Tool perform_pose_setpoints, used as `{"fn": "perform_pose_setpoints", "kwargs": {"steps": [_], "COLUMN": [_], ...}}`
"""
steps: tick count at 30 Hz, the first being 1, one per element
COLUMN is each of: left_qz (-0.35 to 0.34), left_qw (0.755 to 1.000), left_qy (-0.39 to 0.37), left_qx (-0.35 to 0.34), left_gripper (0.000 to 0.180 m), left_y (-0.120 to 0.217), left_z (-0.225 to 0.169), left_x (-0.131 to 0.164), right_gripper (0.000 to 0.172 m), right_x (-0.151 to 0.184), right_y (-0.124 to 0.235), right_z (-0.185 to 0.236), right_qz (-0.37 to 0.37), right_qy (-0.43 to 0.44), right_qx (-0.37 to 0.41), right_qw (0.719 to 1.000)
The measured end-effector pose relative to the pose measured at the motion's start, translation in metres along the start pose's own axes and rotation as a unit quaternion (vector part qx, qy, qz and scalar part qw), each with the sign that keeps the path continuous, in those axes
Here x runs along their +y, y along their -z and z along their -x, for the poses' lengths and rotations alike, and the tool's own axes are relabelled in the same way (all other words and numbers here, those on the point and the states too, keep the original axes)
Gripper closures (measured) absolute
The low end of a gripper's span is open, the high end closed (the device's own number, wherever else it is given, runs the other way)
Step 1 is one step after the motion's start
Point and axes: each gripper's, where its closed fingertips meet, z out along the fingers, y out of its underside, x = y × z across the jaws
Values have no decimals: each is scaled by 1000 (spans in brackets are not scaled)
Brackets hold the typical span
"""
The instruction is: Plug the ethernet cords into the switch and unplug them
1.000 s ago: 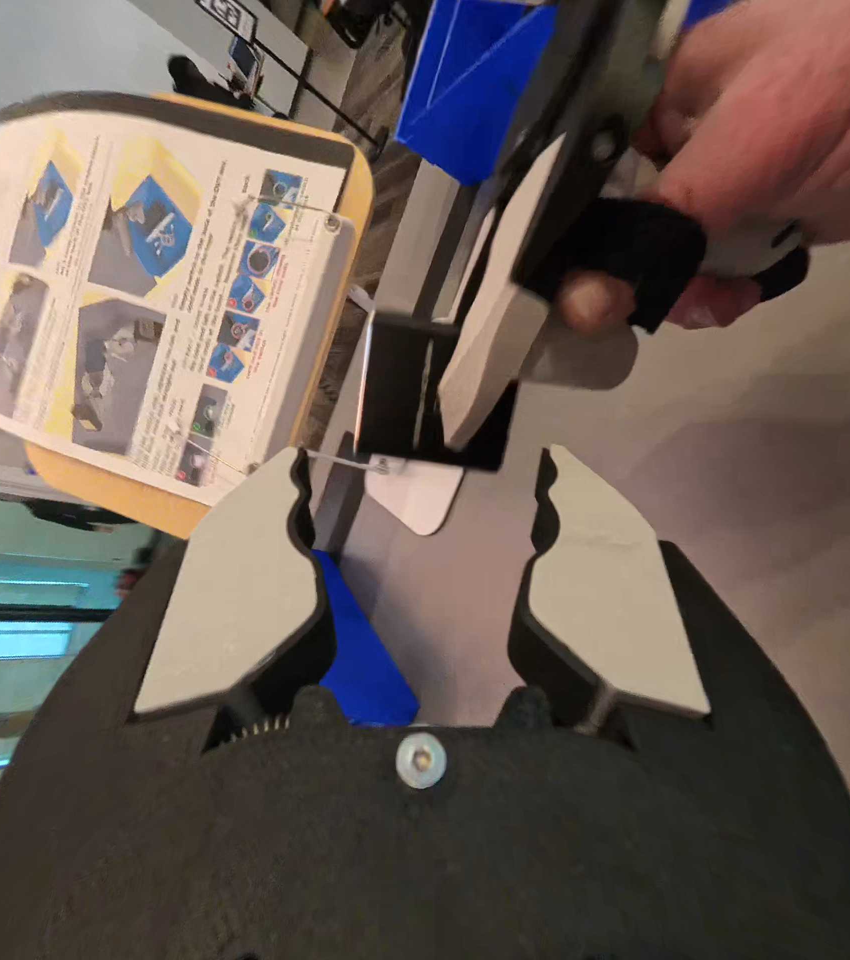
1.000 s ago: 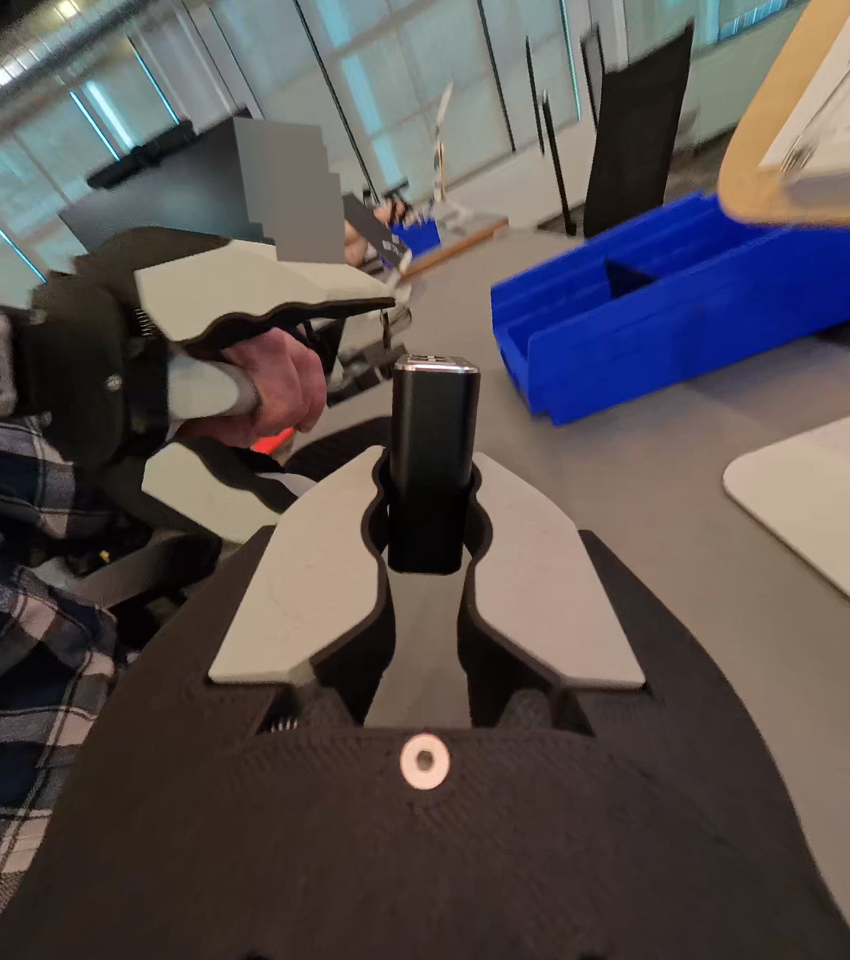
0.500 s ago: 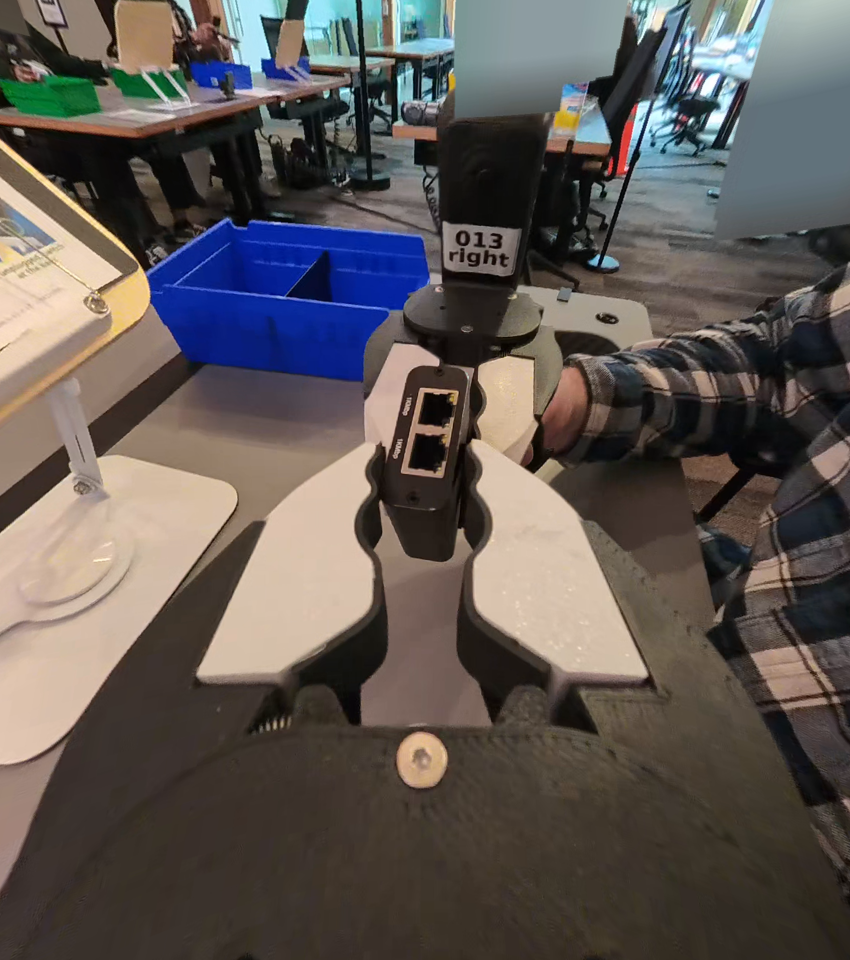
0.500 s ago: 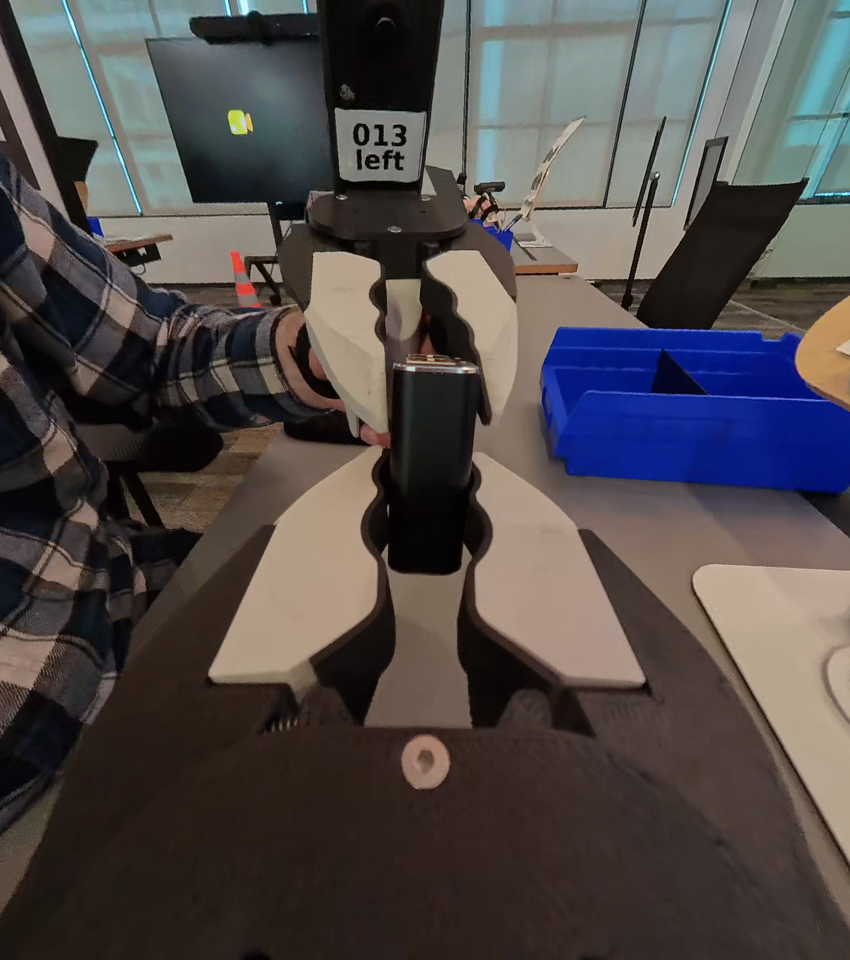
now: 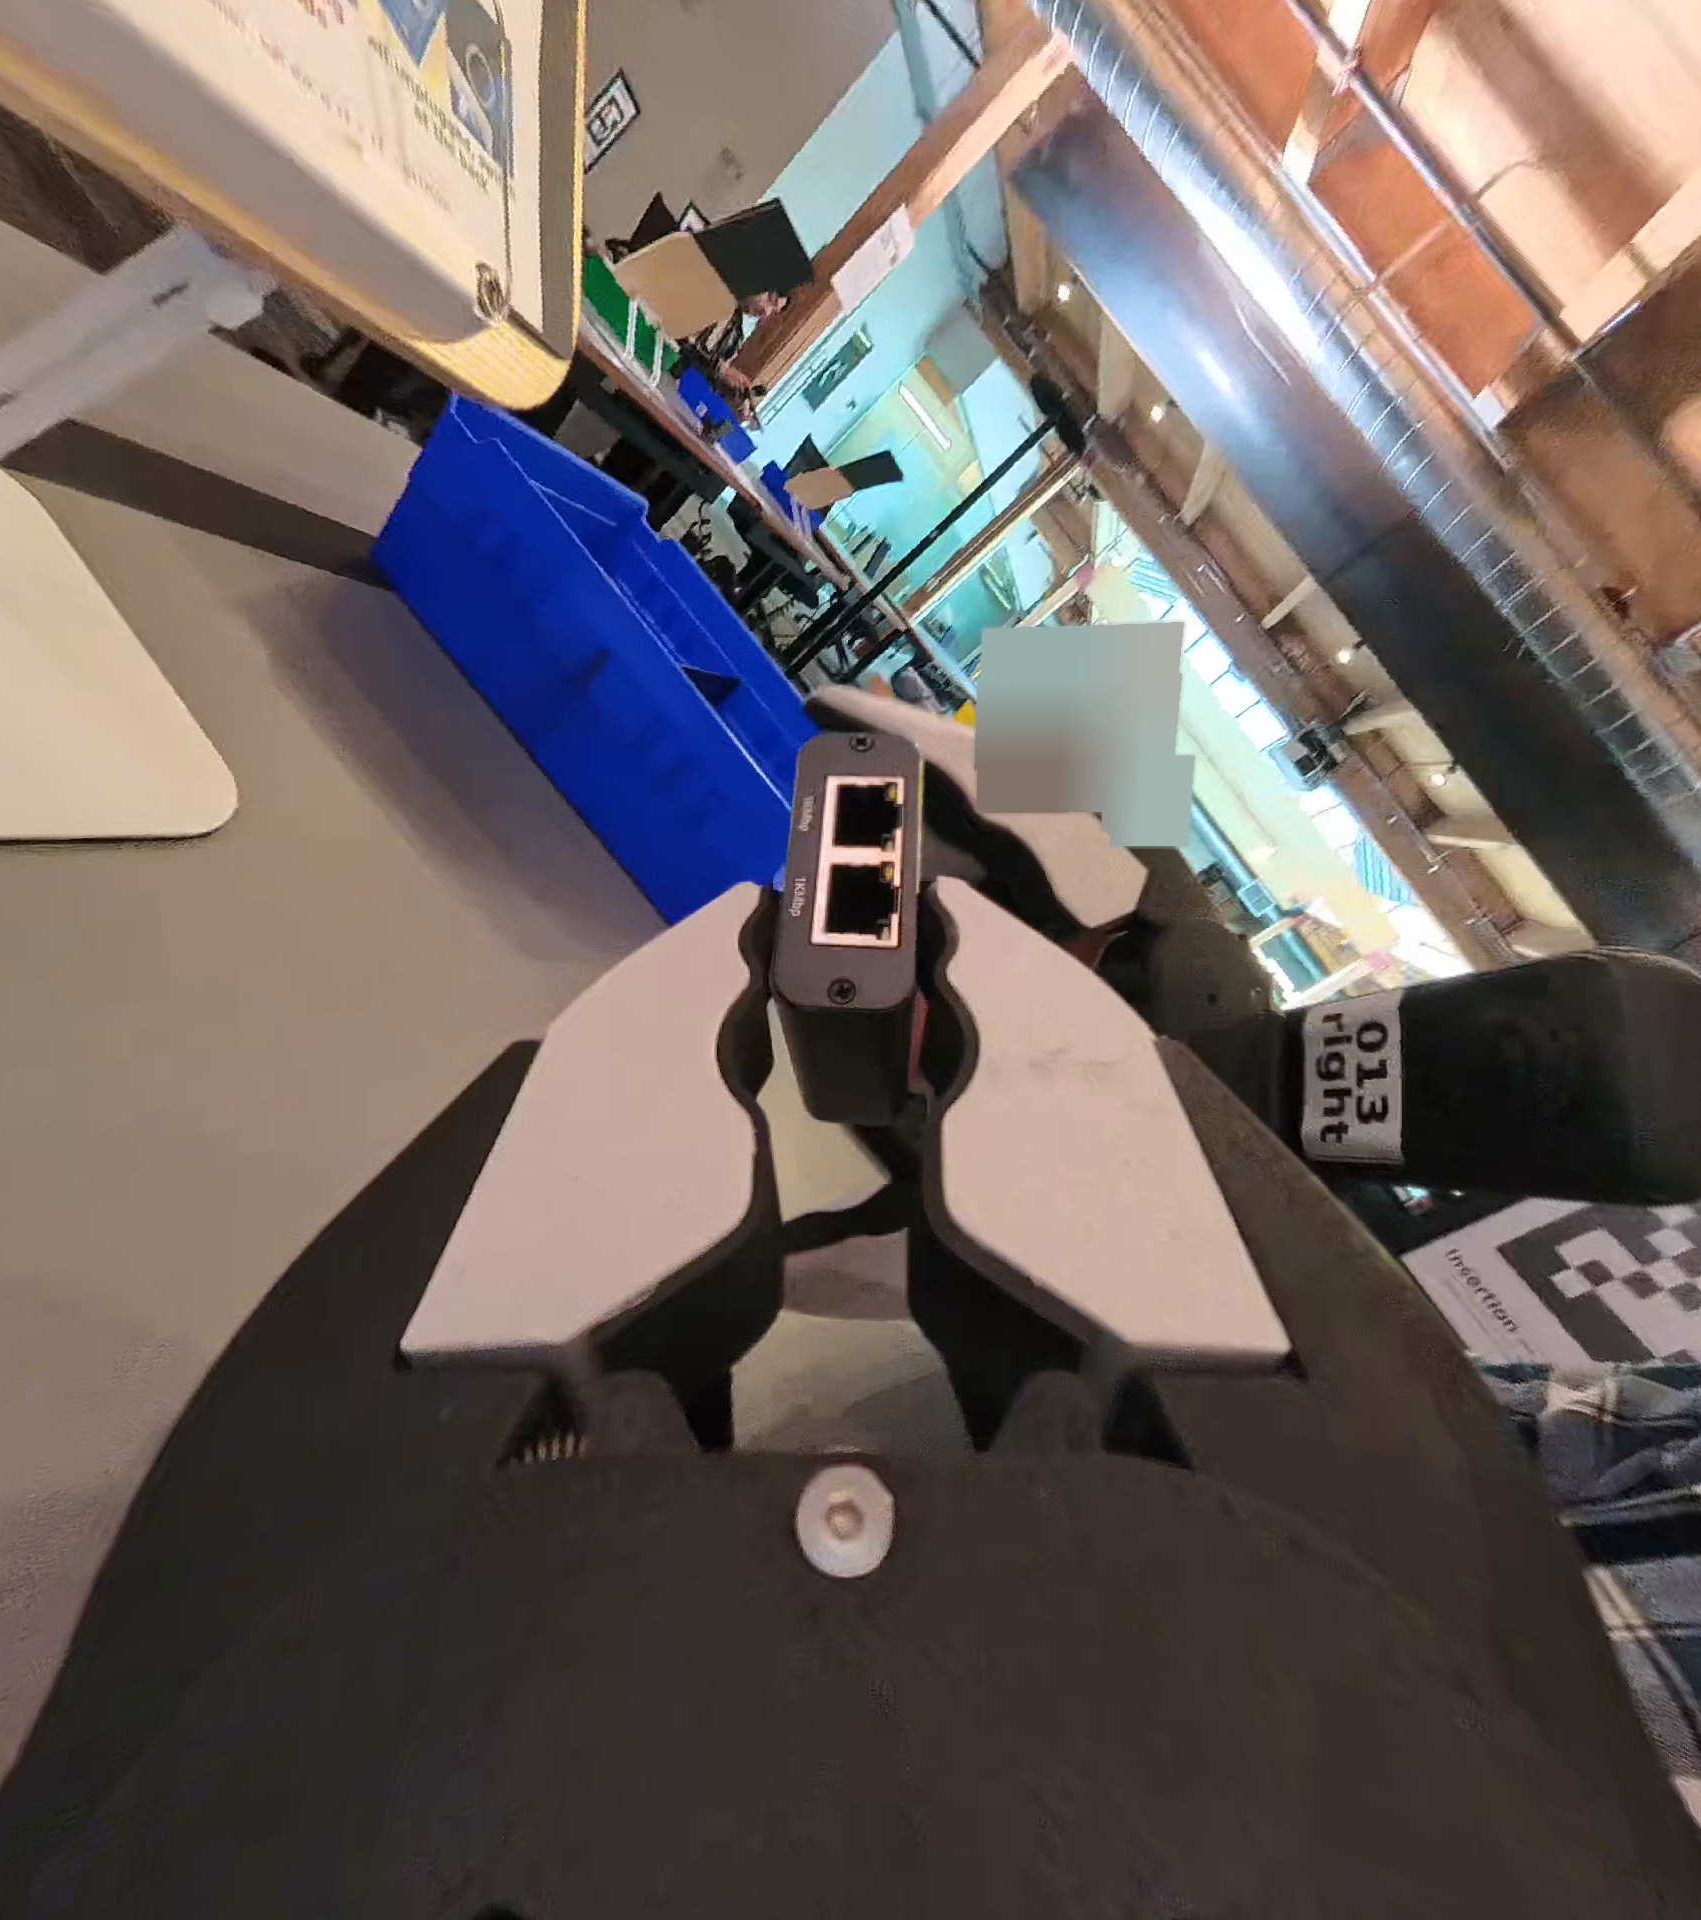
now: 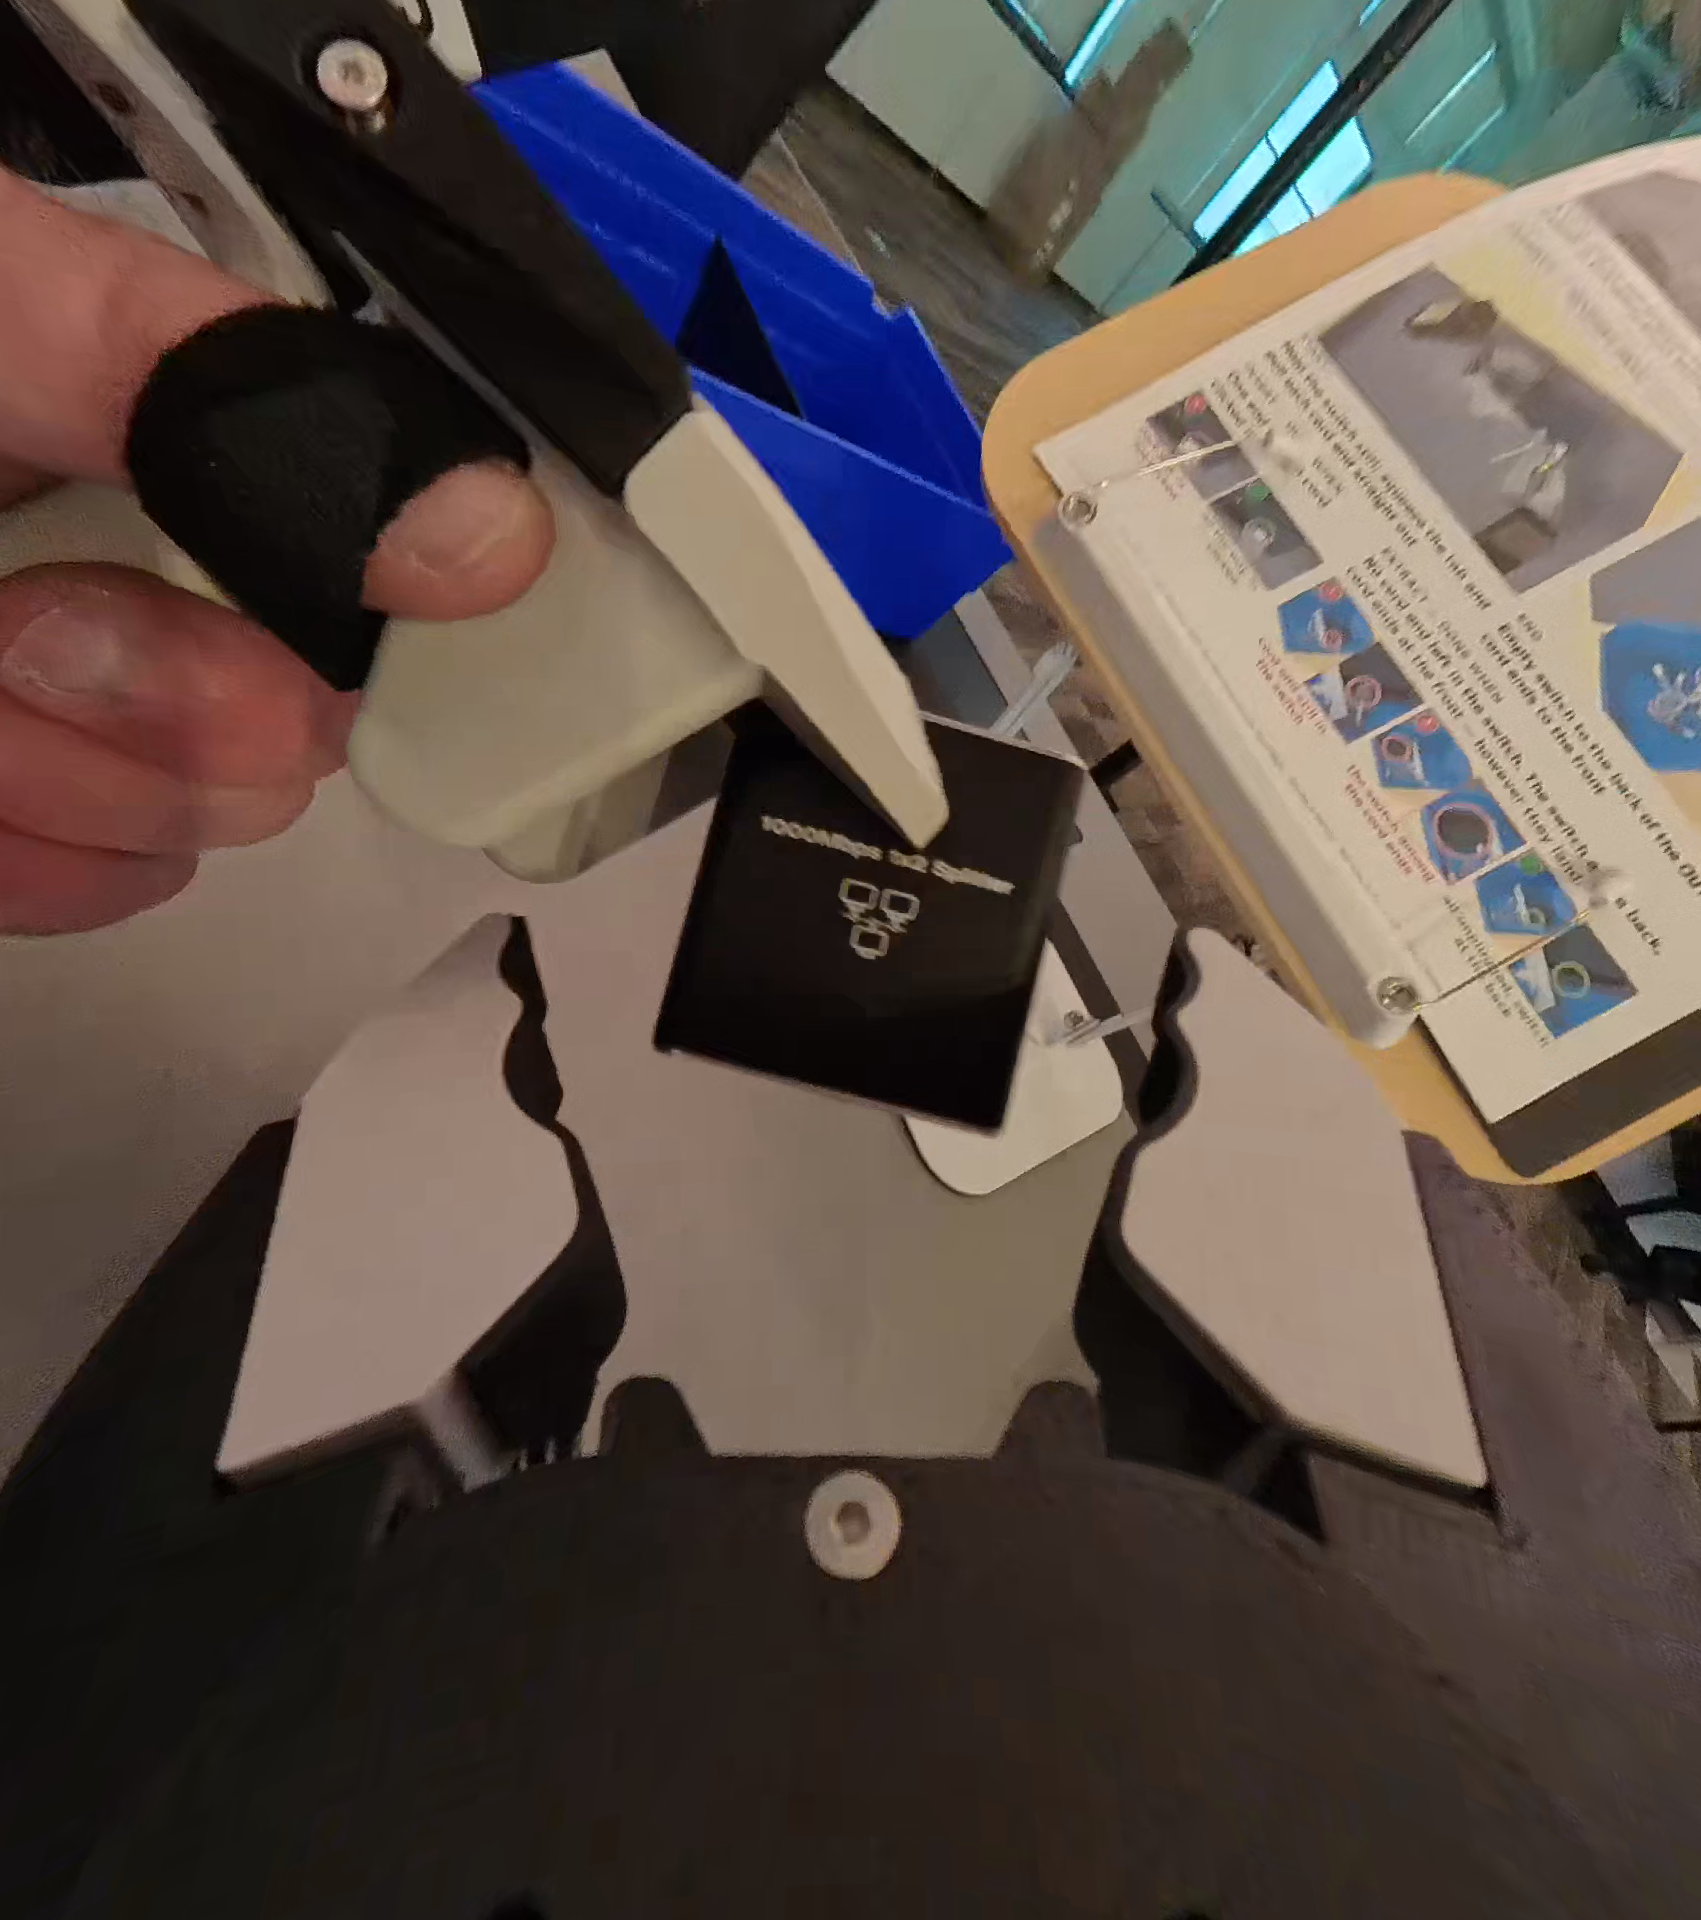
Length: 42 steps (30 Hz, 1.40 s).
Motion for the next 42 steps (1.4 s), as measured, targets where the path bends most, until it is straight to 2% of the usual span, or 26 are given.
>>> {"fn": "perform_pose_setpoints", "kwargs": {"steps": [1, 3, 5, 8, 10, 13, 16, 19, 20, 22, 25, 28, 31, 34, 35, 37, 42], "left_qz": [3, 7, 4, 15, 19, 45, 128, 184, 182, 172, 143, 108, 87, 63, 58, 53, 37], "left_qw": [1000, 1000, 999, 998, 997, 995, 989, 981, 982, 984, 988, 988, 984, 979, 978, 976, 972], "left_qy": [-10, -25, -42, -56, -66, -86, -79, -54, -40, 25, 50, 101, 146, 185, 192, 205, 225], "left_qx": [-5, -15, -27, -27, -19, -16, 2, 19, 21, 48, 44, 54, 58, 61, 58, 58, 56], "left_gripper": [156, 156, 156, 156, 156, 126, 108, 129, 153, 155, 156, 156, 157, 157, 157, 157, 154], "left_y": [-3, -7, -8, -11, -10, -5, -12, -17, -16, -18, -21, -20, -19, -22, -24, -28, -31], "left_z": [-2, -6, -6, -8, -10, -10, -12, -13, -9, -9, -4, 1, 6, 7, 7, 7, 9], "left_x": [3, 9, 12, 17, 20, 21, 38, 53, 51, 52, 47, 40, 38, 40, 42, 47, 49], "right_gripper": [66, 77, 89, 91, 91, 91, 91, 91, 91, 91, 83, 70, 62, 76, 88, 122, 130], "right_x": [5, 21, 26, 30, 31, 42, 49, 60, 62, 61, 63, 49, 38, 38, 41, 45, 49], "right_y": [-3, -9, -8, -3, -1, 5, 17, 28, 32, 35, 28, 26, 37, 38, 37, 35, 36], "right_z": [4, 8, 5, 5, 8, 10, 28, 42, 43, 41, 31, 5, -3, 4, 7, 8, 6], "right_qz": [16, 64, 77, 82, 77, 100, 105, 132, 136, 137, 141, 107, 76, 76, 81, 84, 77], "right_qy": [-6, -21, -27, -6, -9, 27, 82, 145, 150, 160, 197, 209, 262, 295, 292, 293, 286], "right_qx": [-8, -15, -12, -13, -42, -91, -189, -260, -274, -281, -230, -112, -9, 65, 74, 93, 99], "right_qw": [1000, 998, 997, 997, 996, 990, 973, 946, 940, 936, 943, 966, 962, 950, 950, 948, 950]}}
